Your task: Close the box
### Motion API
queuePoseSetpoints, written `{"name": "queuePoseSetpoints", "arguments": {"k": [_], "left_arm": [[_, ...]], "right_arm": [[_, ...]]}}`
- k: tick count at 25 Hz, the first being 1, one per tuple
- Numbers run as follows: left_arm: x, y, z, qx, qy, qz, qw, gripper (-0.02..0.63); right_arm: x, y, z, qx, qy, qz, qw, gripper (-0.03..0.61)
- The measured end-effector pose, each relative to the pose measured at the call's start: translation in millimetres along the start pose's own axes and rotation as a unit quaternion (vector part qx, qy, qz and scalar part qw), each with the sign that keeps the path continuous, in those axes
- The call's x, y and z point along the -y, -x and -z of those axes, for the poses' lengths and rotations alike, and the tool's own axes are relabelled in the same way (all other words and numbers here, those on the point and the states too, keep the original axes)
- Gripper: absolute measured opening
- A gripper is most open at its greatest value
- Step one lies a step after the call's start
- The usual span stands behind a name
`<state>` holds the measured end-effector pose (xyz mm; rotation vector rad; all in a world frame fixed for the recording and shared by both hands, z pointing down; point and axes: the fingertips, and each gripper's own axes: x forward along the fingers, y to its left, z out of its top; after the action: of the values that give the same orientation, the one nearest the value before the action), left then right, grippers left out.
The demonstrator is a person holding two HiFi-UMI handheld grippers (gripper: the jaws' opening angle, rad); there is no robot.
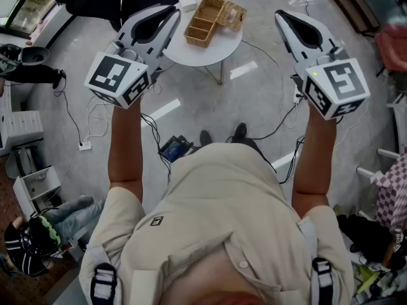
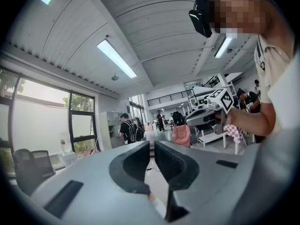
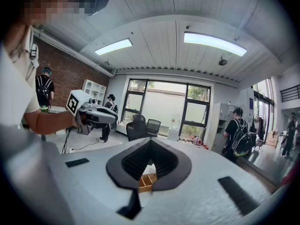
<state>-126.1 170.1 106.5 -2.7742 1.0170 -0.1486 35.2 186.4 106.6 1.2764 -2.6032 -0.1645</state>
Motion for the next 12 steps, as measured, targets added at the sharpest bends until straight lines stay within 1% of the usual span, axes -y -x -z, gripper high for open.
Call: {"name": "queuePoseSetpoints", "arguments": {"k": [12], "left_arm": [[-20, 7, 9, 0.006, 0.007, 0.008, 0.9999, 0.032]], "right_arm": [[-9, -19, 1, -0.012, -0.001, 0.008, 1.000, -0.009]]}}
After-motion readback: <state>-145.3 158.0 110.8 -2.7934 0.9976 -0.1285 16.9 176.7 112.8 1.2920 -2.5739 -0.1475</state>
